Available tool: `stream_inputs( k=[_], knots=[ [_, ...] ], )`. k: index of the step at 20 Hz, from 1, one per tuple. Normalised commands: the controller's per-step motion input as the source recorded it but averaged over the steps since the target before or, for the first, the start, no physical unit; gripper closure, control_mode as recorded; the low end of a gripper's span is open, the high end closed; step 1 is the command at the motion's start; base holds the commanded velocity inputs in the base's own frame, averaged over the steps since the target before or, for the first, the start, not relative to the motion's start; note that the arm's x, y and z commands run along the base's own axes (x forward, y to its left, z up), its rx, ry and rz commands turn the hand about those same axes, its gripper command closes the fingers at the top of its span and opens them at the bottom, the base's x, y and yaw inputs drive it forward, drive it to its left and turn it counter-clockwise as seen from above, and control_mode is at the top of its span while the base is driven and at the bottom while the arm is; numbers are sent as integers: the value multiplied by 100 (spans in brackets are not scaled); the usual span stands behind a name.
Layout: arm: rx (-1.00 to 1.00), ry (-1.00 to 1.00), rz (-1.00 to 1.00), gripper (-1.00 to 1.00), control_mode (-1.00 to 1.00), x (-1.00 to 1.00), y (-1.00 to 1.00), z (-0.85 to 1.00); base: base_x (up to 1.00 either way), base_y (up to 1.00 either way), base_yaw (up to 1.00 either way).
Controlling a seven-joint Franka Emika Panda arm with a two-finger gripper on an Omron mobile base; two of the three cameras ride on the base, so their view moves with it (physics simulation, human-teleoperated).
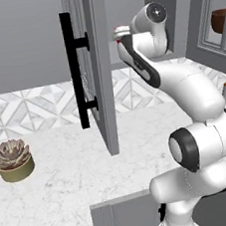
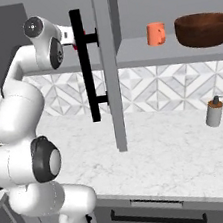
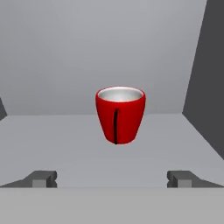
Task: Gather all objects into one cabinet and sort the glasses and bowls to opposite sides.
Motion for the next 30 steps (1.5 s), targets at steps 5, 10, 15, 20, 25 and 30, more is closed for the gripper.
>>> stream_inputs(
  k=[5, 10, 15, 20, 25, 30],
  knots=[
    [0, 0, 0, -100, -100, 33, -8, -15, 0, 0, 0],
    [0, -3, 0, -100, -100, 17, -7, -31, 0, 0, 0],
    [0, 0, 0, -100, -100, 31, 0, -13, 0, 0, 0],
    [0, 0, 0, -100, -100, 26, 0, 0, 0, 0, 0],
    [0, 0, 0, -100, -100, 15, 0, 0, 0, 0, 0],
    [0, 1, 0, -100, -100, 9, 0, 0, 0, 0, 0]
  ],
)
